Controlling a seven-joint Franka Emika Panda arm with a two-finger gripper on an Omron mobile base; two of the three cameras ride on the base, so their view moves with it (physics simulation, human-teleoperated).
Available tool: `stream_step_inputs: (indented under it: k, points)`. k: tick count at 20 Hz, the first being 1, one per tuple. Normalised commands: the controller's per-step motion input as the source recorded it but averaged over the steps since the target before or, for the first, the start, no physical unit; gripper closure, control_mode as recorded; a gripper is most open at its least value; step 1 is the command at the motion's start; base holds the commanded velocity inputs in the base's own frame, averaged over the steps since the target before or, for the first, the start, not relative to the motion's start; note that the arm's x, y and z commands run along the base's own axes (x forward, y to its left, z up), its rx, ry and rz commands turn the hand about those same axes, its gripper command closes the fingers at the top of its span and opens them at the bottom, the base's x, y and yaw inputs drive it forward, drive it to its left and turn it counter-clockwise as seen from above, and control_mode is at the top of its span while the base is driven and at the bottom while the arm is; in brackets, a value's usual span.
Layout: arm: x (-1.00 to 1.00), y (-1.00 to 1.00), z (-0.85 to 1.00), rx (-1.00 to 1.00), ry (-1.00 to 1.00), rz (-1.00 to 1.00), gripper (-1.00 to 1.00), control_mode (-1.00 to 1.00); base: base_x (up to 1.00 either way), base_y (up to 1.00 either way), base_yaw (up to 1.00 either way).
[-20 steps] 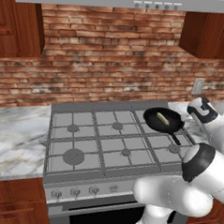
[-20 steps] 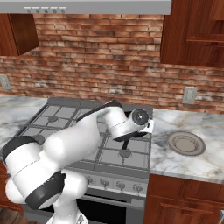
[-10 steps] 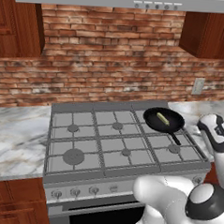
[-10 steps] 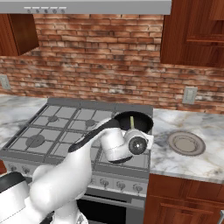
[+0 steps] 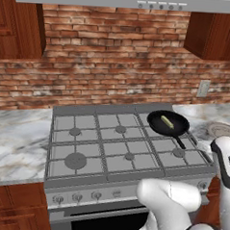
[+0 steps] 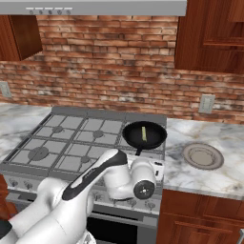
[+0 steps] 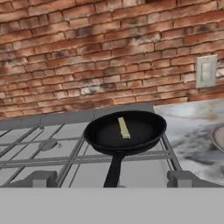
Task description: Pick up the butter stick and place it in the pan. Then turn on the burner for the pan.
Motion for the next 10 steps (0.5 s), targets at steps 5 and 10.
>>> stream_step_inputs:
  k: [5,10]
  points:
    - [-0.41,0.0,-0.09,0.0,-0.13,0.0,-1.0,-1.0,0.0,0.0,0.0]
    - [-0.39,0.0,-0.04,0.0,-0.14,0.0,-1.0,-1.0,0.0,0.0,0.0]
